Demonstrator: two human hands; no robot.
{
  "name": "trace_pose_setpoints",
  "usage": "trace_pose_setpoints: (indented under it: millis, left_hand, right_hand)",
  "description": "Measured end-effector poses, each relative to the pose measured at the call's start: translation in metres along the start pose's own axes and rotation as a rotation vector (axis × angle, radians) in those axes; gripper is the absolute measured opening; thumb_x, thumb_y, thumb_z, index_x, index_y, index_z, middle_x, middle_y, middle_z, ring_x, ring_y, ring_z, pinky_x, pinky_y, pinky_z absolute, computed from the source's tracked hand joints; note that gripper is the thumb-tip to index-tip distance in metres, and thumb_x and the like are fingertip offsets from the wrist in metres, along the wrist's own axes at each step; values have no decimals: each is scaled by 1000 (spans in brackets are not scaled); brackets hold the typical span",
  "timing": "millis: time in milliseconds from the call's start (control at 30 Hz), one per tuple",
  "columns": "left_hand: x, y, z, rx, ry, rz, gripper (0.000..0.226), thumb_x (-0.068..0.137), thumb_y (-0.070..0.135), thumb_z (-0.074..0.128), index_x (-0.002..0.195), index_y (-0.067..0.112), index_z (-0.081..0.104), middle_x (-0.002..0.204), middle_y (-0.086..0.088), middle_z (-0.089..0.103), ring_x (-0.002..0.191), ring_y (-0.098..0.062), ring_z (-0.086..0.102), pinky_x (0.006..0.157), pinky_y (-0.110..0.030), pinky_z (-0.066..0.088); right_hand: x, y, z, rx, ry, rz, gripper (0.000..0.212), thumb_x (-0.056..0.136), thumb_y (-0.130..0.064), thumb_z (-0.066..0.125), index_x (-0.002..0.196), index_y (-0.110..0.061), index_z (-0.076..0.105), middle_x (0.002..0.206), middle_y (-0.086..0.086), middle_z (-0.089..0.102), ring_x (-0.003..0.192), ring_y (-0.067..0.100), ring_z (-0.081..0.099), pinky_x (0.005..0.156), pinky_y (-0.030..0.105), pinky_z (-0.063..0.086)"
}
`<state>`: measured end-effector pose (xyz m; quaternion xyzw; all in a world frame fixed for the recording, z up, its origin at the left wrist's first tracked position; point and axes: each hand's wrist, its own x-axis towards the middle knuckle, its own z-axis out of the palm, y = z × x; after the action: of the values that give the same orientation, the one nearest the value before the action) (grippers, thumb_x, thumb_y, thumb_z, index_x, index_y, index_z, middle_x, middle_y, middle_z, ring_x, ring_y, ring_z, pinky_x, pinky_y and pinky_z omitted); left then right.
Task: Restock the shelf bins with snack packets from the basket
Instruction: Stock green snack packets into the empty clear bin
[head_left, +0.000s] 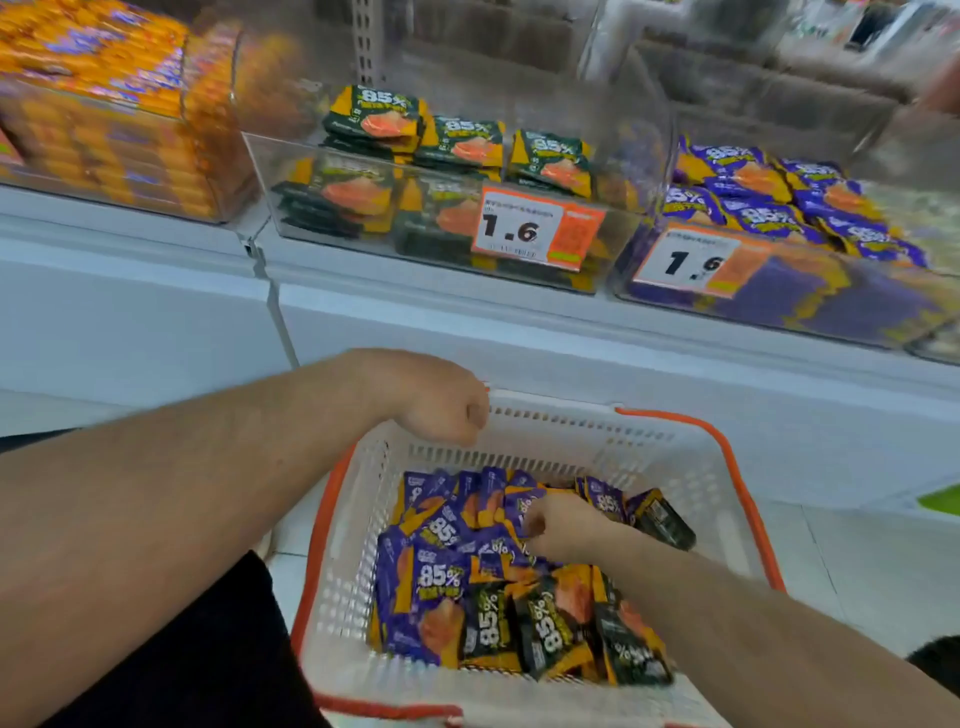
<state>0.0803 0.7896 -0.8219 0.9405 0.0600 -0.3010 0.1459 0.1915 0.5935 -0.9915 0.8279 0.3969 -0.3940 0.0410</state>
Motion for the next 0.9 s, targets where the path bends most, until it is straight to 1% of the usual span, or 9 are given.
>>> trace_pose_setpoints:
  millis: [67, 167, 300, 400, 500, 567, 667, 800, 900]
  left_hand:
    - [6, 0, 4, 3, -36, 14, 35, 98, 34, 44, 122, 16, 62, 122, 2, 60, 116, -25, 56, 100, -42, 46]
    - [10, 1, 6, 37, -50, 3, 35, 97, 36, 45, 123, 20, 62, 128, 3, 60, 112, -21, 58, 98, -43, 48]
    - [13, -1, 9, 61, -47, -5, 37, 95, 38, 44, 121, 22, 64, 125, 0, 62, 104, -20, 61, 92, -42, 52]
    - [14, -1, 10, 65, -58, -10, 37, 96, 37, 44, 122, 21, 64, 127, 1, 61, 104, -19, 60, 92, -41, 52]
    - [14, 0, 10, 51, -69, -23, 36, 97, 36, 46, 124, 20, 64, 128, 2, 60, 105, -18, 59, 90, -36, 51]
    - [15, 0, 11, 40, -68, -27, 35, 96, 37, 47, 122, 20, 65, 125, 1, 61, 103, -19, 60, 88, -36, 51]
    - [17, 0, 16, 42, -82, -40, 37, 95, 39, 50, 125, 20, 60, 126, 0, 59, 103, -19, 59, 86, -35, 50]
    - [21, 0, 23, -85, -10, -92, 58, 93, 46, 57, 141, 19, 40, 133, -1, 54, 111, -20, 55, 89, -34, 47]
    - [23, -3, 17, -298, 135, -42, 36, 94, 35, 59, 123, 13, 54, 124, -5, 60, 109, -22, 57, 89, -33, 47]
  right_hand:
    - [-1, 7, 22, -78, -139, 26, 22, 88, -23, 65, 108, -16, 67, 105, 7, 65, 97, 25, 63, 78, 38, 55]
    - [0, 14, 44, -189, -215, 57, 42, 83, -24, 71, 123, -25, 59, 115, 5, 61, 104, 26, 60, 86, 39, 56]
    - [0, 14, 52, -356, -197, 17, 38, 81, -22, 71, 116, -23, 57, 114, 4, 59, 110, 28, 53, 102, 48, 39]
    - [-2, 13, 50, -402, -161, -15, 24, 85, -16, 66, 105, -26, 57, 112, 5, 55, 109, 28, 48, 101, 46, 38]
    - [-2, 15, 43, -211, -137, -2, 21, 87, -12, 64, 81, -28, 54, 93, -3, 55, 92, 21, 54, 76, 31, 48]
    - [-3, 13, 26, -50, -104, -20, 23, 88, -12, 65, 79, -26, 50, 85, -4, 53, 77, 15, 52, 64, 26, 45]
    - [-11, 1, -16, 167, -7, -88, 22, 93, -17, 62, 80, -21, 44, 81, 1, 47, 69, 16, 43, 65, 31, 40]
    - [-30, -18, -68, 559, 168, -145, 14, 94, -15, 63, 104, -6, 59, 97, 15, 65, 90, 30, 64, 83, 41, 53]
    - [-44, -30, -101, 715, 249, -237, 13, 95, -7, 61, 98, 4, 54, 85, 22, 62, 77, 28, 57, 72, 39, 48]
